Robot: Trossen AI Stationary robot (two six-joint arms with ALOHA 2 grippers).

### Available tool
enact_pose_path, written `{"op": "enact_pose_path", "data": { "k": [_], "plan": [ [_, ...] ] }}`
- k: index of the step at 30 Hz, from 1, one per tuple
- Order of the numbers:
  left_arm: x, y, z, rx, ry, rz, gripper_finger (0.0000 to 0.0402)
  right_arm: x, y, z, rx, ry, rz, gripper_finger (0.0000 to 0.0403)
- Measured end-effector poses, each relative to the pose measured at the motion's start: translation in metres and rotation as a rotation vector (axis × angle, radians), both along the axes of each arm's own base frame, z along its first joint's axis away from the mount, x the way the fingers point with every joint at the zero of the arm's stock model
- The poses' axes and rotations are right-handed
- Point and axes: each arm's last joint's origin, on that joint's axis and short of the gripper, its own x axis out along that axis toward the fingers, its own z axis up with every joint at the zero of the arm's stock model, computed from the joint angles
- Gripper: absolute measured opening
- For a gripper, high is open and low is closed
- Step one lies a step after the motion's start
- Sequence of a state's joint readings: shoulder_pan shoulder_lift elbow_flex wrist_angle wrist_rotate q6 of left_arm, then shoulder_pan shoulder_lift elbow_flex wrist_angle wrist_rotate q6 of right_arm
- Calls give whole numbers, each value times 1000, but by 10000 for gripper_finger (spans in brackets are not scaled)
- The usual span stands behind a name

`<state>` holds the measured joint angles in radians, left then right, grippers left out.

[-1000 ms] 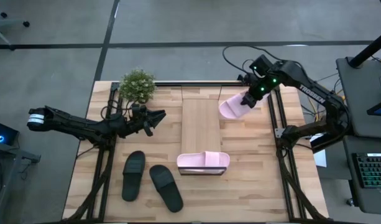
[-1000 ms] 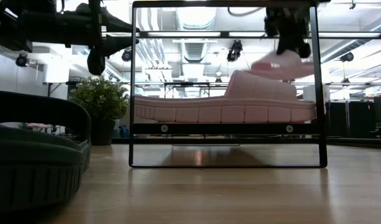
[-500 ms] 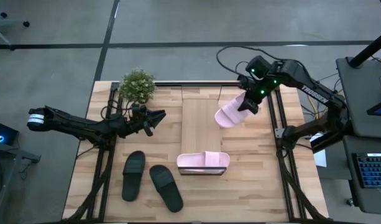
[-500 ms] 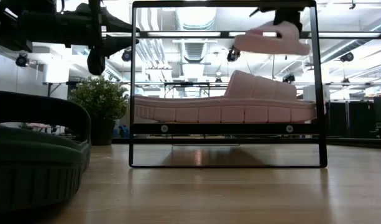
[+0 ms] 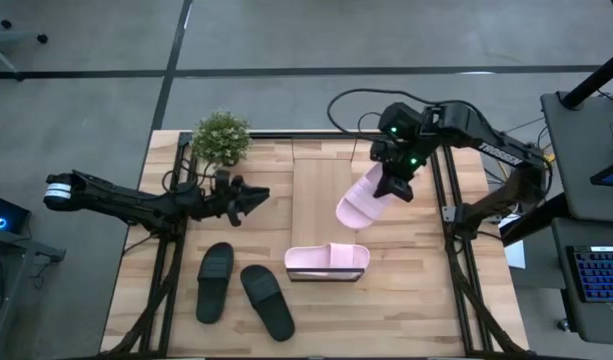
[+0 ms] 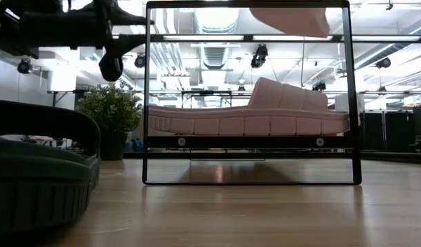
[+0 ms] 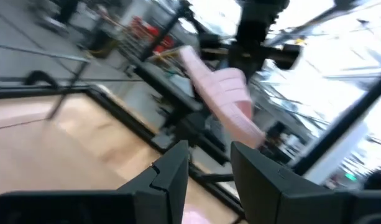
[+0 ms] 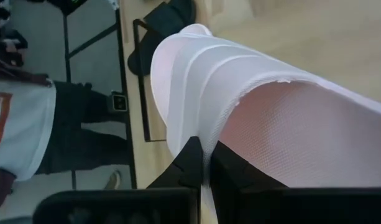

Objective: Pick and place slides into the shelf
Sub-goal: Put the pink slide on the shelf

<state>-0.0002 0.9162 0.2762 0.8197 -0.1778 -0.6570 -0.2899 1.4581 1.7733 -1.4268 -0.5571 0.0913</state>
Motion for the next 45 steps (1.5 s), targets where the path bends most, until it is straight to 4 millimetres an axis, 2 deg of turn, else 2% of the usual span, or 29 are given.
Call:
{"op": "enact_pose_path", "data": {
  "k": [7,16,24,36,45],
  "plan": [
    [14,-4,20,32,-42,-119,107,22,-5,-1,-24,17,52,8],
    [64,-9,26,58,26,-303,107,38,-11,9,-61,7,61,8],
    [97,-8,33,47,40,-351,107,42,-12,11,-69,8,61,8],
    [127,1,40,-20,37,-440,107,52,-3,4,-80,37,92,8],
    [142,3,32,-30,66,-468,107,49,0,3,-74,60,101,8]
  ]
}}
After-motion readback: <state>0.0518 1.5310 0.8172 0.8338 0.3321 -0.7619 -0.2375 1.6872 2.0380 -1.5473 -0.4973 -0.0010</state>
